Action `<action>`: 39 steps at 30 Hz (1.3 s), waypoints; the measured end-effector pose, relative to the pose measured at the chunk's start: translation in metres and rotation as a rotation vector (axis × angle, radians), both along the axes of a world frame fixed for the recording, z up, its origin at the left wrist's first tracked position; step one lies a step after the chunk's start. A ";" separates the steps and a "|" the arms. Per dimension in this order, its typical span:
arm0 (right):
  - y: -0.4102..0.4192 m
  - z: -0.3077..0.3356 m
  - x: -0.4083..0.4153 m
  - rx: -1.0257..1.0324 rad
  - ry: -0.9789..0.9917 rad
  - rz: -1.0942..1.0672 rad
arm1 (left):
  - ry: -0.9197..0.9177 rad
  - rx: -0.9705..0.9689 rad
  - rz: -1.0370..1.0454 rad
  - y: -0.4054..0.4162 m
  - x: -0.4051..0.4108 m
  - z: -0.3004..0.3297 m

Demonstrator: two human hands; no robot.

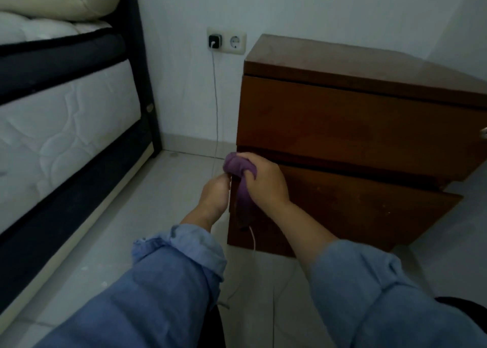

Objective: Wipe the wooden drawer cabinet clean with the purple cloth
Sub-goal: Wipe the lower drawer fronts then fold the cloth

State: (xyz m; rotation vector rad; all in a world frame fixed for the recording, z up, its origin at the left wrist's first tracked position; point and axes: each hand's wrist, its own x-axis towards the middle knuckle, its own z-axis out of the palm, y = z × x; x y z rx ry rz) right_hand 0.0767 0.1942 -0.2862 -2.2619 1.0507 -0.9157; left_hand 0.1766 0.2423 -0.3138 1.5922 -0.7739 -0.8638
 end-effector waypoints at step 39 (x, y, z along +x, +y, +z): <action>-0.057 -0.046 -0.017 -0.746 0.208 -0.230 | 0.363 -0.116 0.166 -0.041 0.003 -0.019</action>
